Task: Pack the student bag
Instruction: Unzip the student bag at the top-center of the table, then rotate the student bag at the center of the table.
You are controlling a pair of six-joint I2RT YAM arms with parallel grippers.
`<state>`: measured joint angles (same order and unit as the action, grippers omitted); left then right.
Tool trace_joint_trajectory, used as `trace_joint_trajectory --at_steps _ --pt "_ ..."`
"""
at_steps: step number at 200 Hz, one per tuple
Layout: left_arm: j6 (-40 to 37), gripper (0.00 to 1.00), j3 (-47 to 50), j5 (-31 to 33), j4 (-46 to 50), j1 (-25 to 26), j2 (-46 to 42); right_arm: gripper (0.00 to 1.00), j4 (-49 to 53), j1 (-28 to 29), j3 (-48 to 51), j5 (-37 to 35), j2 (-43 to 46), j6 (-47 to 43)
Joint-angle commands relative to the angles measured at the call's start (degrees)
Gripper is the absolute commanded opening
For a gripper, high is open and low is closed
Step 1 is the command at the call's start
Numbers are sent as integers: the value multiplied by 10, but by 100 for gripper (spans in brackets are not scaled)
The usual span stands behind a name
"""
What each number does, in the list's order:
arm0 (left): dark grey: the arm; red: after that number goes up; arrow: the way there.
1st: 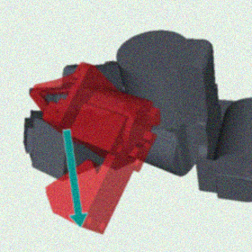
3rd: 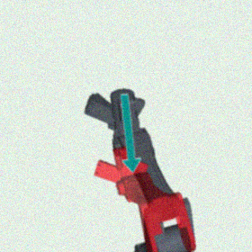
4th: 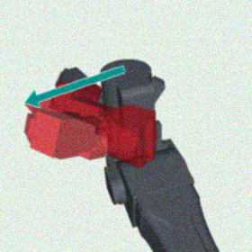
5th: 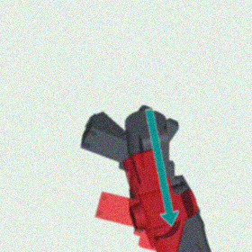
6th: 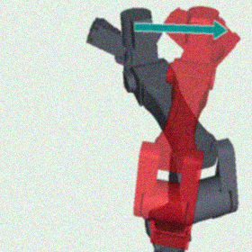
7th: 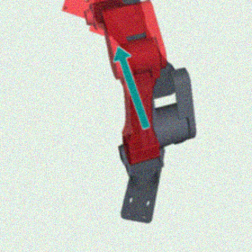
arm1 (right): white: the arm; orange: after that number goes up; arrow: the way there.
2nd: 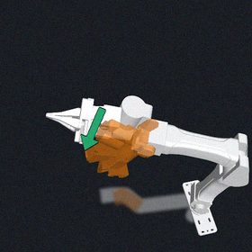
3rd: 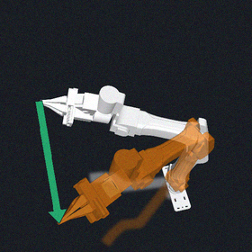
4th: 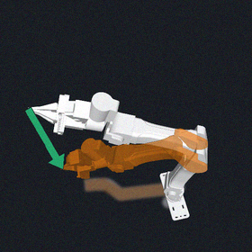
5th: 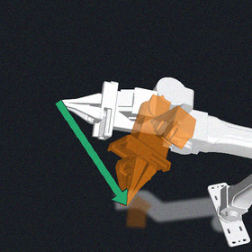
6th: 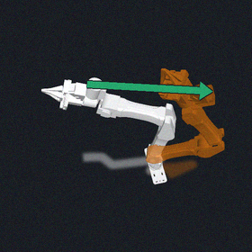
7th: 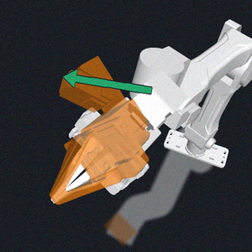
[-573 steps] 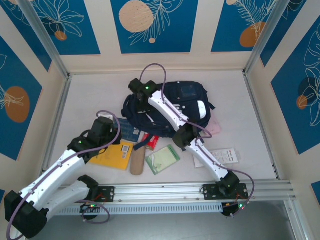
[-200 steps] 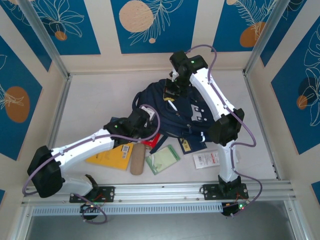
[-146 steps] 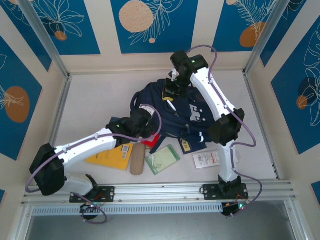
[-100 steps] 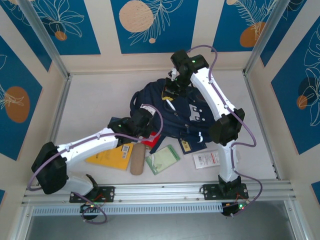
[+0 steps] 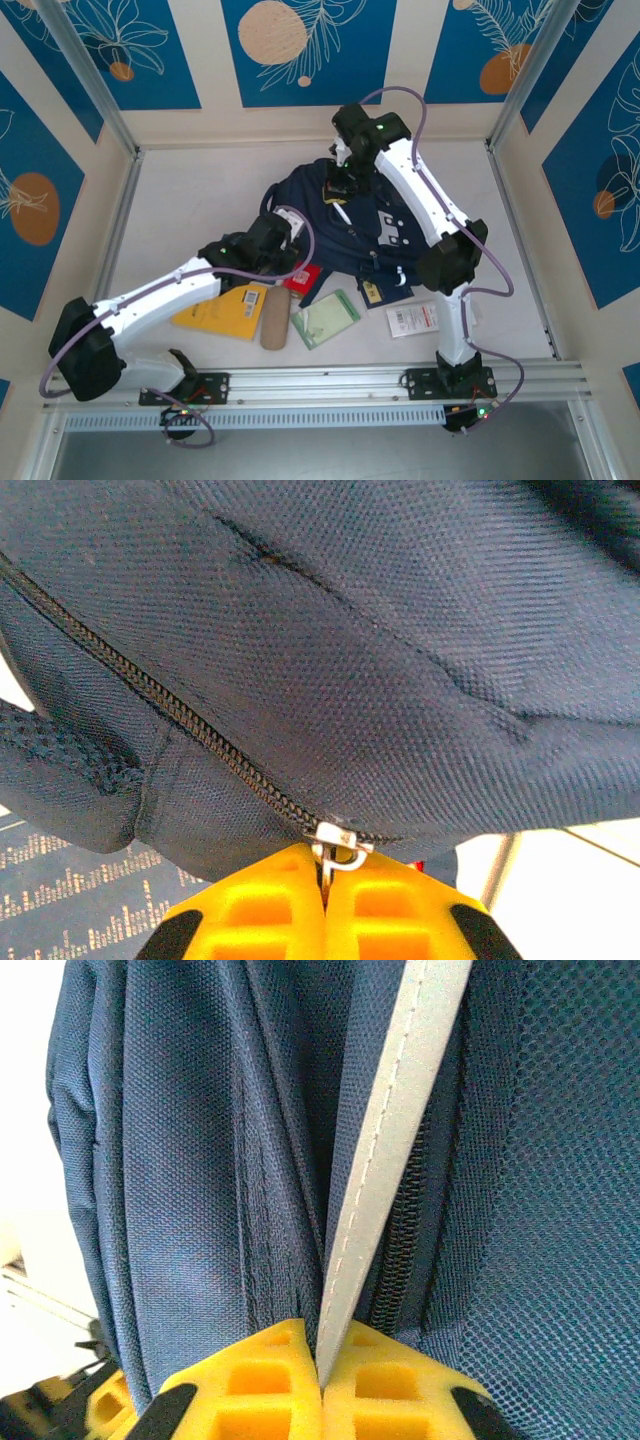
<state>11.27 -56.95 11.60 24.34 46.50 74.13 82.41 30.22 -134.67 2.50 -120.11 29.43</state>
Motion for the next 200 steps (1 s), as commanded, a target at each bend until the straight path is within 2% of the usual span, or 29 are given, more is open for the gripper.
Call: trace_joint_trajectory --at_steps 1,19,34,61,77,115,133,143,157,170,184,200 --pt "-20 0 -16 -75 30 -8 -41 0 29 8 -25 -62 35 -40" --pt "-20 0 -10 -116 50 -7 -57 0 29 11 -26 -79 34 -53" --pt "-22 0 -4 -133 66 -6 -68 0 22 19 -17 -64 35 -76" --pt "-21 0 6 -54 98 -11 -86 0 13 37 -3 -52 39 -106" --pt "-15 0 9 -43 104 -29 -92 0 5 48 12 -36 46 -121" --pt "1 0 -3 -97 111 -86 -72 0 -8 65 40 -22 64 -143" --pt "2 0 1 -141 99 -95 -76 0 -8 71 48 -58 69 -140" --pt "9 0 10 -168 85 -95 -82 16 -3 75 40 -100 65 -132" --pt "26 0 17 -186 73 -94 -86 47 9 82 27 -159 64 -117" --pt "37 0 24 -187 66 -87 -91 67 16 87 34 -191 71 -114" --pt "48 0 32 -178 60 -82 -97 84 19 95 63 -228 88 -114" --pt "59 0 41 -168 57 -82 -107 93 25 101 110 -271 112 -106"
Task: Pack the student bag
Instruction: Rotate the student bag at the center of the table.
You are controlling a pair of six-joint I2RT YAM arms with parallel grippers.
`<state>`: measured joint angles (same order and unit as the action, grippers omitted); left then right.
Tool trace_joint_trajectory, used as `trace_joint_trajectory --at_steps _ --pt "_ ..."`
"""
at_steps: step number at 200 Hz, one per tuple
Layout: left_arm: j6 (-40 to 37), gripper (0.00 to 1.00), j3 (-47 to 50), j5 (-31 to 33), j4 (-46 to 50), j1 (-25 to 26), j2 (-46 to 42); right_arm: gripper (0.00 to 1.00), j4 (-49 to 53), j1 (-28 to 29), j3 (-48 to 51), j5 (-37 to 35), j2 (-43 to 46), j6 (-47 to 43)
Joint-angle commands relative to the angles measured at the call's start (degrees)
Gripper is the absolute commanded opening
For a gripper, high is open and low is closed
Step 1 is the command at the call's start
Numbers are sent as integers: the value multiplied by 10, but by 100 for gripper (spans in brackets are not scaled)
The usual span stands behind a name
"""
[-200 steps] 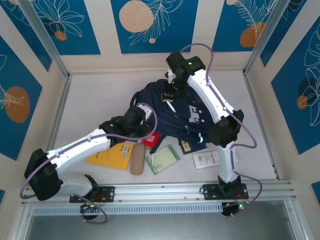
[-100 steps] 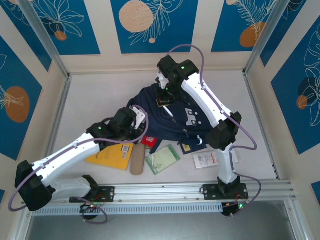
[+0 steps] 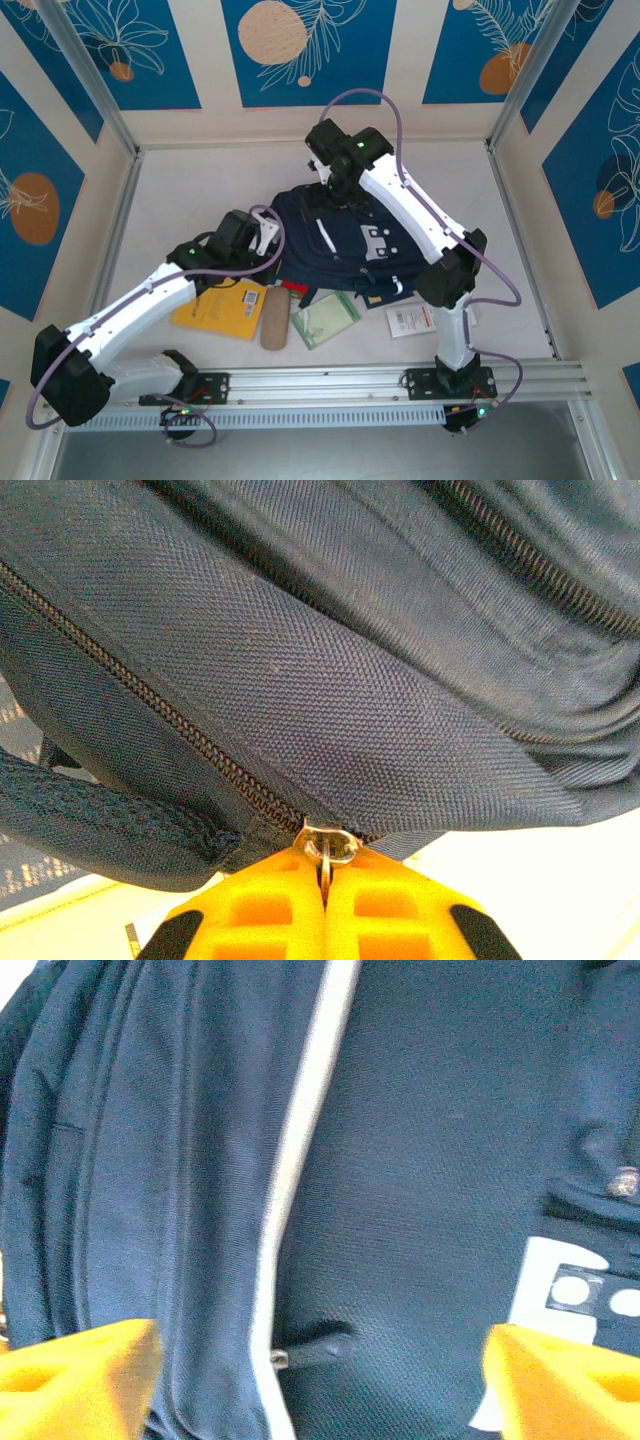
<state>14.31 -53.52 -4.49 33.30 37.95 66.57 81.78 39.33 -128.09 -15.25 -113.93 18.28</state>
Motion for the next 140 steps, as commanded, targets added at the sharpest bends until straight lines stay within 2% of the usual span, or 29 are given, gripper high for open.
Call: trace_joint_trajectory --at_steps 1,30,48,77,98,112,127,140 --pt "30 0 7 -7 -34 3 -32 94 32 9 47 -96 51 6" --pt "37 0 8 -18 -36 3 -35 96 46 4 147 -163 111 61" --pt "44 0 11 -30 -42 4 -33 88 -36 -19 300 -183 211 99" --pt "51 0 16 -40 -45 10 -36 65 -209 -85 525 -92 380 151" --pt "67 0 29 -48 -58 14 -42 58 -326 -126 650 35 494 210" --pt "76 0 35 -50 -63 16 -43 58 -387 -143 713 98 546 291" --pt "81 0 37 -47 -64 18 -45 71 -410 -156 778 155 574 412" --pt "84 0 37 -44 -64 18 -44 77 -432 -157 830 192 591 491"
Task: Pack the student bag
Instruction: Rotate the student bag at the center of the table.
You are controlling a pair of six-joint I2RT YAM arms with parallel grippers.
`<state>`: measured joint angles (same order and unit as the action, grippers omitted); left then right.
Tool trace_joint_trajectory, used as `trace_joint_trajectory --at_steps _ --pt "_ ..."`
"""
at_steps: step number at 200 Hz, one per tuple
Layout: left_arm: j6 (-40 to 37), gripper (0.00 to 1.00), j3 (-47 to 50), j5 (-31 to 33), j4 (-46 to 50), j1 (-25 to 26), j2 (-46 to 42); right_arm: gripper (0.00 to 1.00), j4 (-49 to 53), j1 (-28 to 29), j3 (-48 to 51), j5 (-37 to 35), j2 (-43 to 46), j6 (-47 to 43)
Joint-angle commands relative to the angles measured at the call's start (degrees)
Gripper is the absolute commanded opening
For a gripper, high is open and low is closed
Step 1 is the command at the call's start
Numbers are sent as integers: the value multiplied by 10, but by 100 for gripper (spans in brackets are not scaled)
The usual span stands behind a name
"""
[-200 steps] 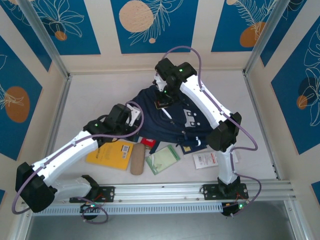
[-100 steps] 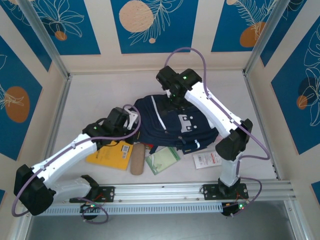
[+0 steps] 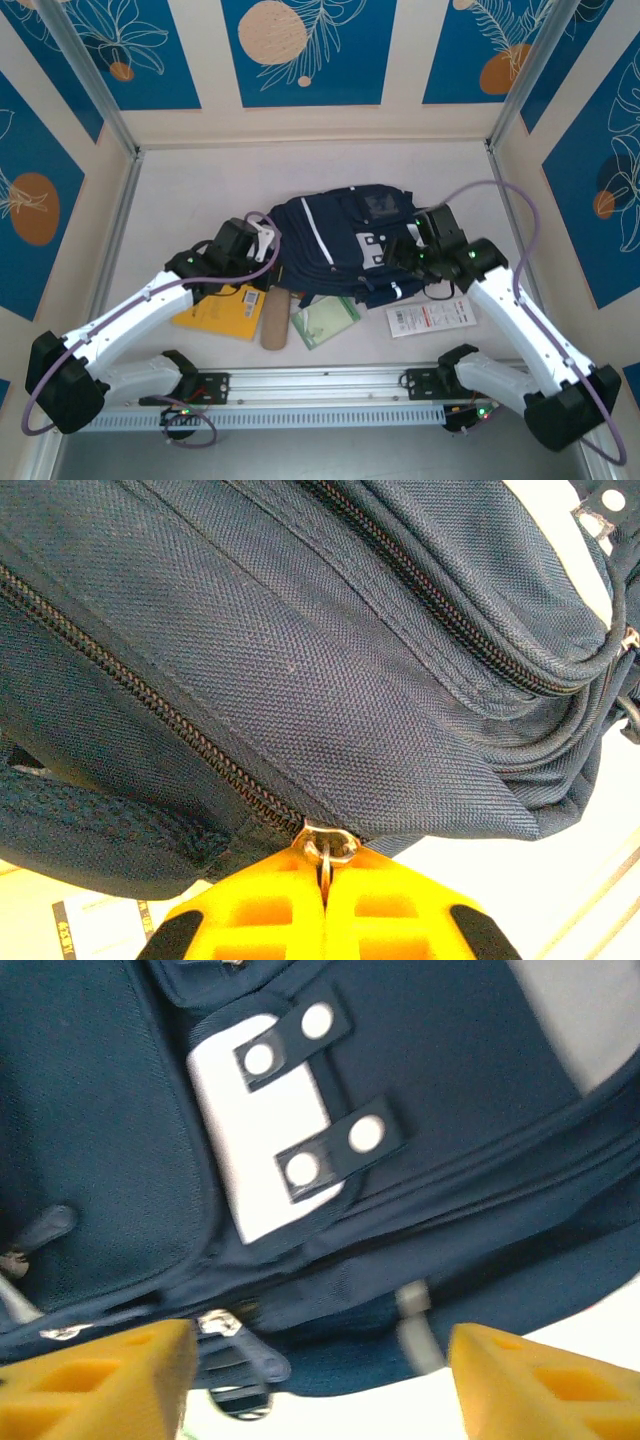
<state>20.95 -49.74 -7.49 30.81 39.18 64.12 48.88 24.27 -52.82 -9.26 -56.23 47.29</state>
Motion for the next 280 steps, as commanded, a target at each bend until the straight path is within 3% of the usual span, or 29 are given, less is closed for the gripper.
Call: trace_joint_trajectory --at_steps 1,35,54,68,95,110,129,194,266,270,280 --pt "17 0 -1 -15 -40 6 -20 78 -104 -6 82 133 16 207" --pt "15 0 -5 -9 -35 7 -20 89 -150 -7 202 148 93 357" --pt "12 0 -4 -7 -32 9 -21 93 -197 -13 254 150 107 396" --pt "9 0 -4 -8 -31 9 -22 91 -271 -24 285 158 94 400" --pt "4 0 -4 -16 -30 10 -22 53 -366 -69 288 159 36 366" --pt "-2 0 -6 -20 -23 10 -24 25 -374 -94 261 156 6 339" --pt "-15 0 -12 -20 -10 9 -24 0 -346 -129 214 155 -30 302" --pt "-40 0 -17 -14 14 10 4 0 -333 -233 102 238 -162 209" --pt "5 0 -35 -110 -27 16 88 0 -261 -295 -33 264 -309 81" --pt "11 0 -39 -118 -33 18 94 5 -253 -295 -44 275 -320 73" --pt "24 0 -53 -135 -49 27 112 31 -232 -287 -68 294 -336 59"
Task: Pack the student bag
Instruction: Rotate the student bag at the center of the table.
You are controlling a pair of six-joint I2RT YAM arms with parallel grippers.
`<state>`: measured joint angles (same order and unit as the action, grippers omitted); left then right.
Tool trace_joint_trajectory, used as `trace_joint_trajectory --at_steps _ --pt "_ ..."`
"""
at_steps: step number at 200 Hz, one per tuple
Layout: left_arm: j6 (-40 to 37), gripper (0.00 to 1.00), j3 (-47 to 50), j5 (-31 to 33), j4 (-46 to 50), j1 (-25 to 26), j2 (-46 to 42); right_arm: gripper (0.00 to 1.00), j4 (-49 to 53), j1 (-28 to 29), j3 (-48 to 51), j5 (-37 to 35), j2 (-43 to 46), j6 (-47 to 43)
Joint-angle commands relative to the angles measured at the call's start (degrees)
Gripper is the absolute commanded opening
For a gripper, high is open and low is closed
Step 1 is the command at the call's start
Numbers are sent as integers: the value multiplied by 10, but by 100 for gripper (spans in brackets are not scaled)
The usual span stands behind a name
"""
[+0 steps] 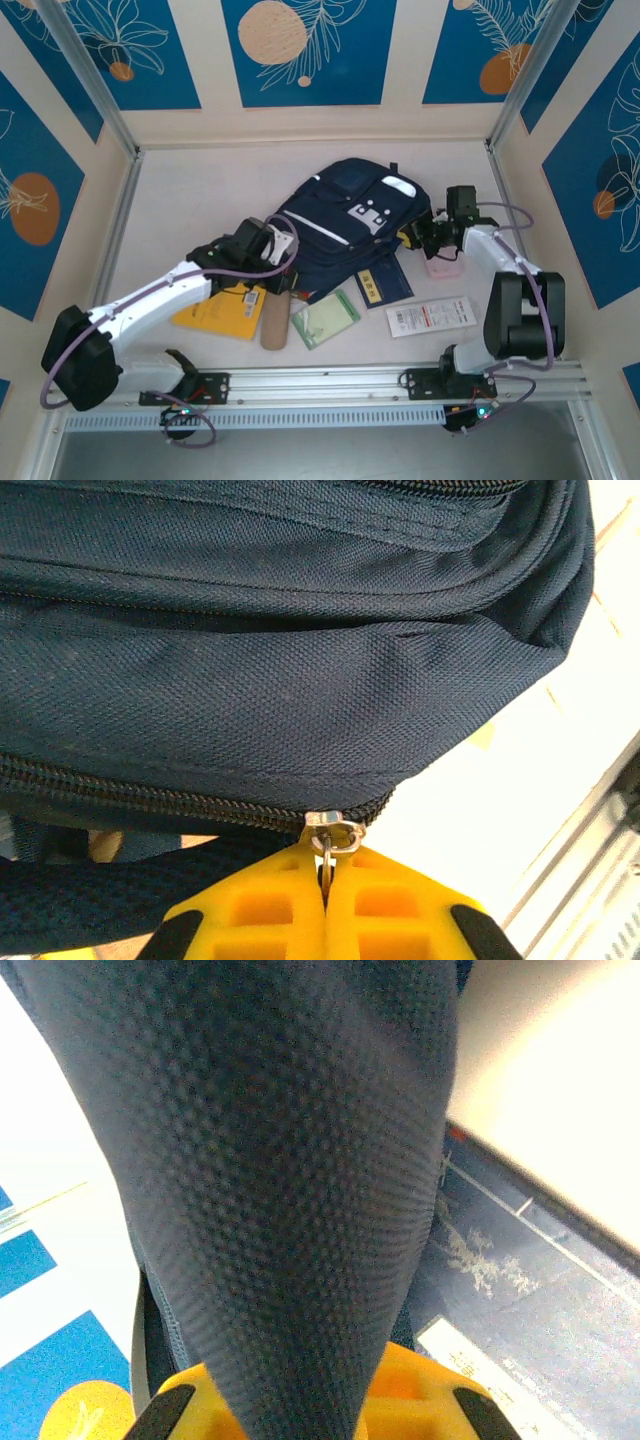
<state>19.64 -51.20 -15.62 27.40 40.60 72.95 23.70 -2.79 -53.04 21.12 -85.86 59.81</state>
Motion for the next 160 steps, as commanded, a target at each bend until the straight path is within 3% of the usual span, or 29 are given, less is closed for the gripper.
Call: trace_joint_trajectory --at_steps 1,11,23,43,83,112,127,143,160 --pt "39 0 -39 -55 -16 13 25 33 22 -15 -68 -10 -40 -67" --pt "50 0 -56 -61 -25 22 44 55 51 7 -86 -38 -36 -75" --pt "62 0 -71 -62 -36 29 64 65 110 39 -115 -105 -24 -77" --pt "81 0 -83 -54 -56 40 81 66 167 70 -145 -137 -1 -78" --pt "86 0 -97 -35 -66 64 91 61 178 116 -98 -106 92 -46" --pt "87 0 -92 -25 -71 76 89 62 88 151 2 -29 168 40" --pt "89 0 -90 -23 -73 81 89 65 37 180 51 -17 199 106" --pt "89 0 -91 -22 -75 85 89 75 -32 216 106 -16 222 191" --pt "88 0 -93 -22 -73 87 87 77 -113 240 152 -19 229 257"
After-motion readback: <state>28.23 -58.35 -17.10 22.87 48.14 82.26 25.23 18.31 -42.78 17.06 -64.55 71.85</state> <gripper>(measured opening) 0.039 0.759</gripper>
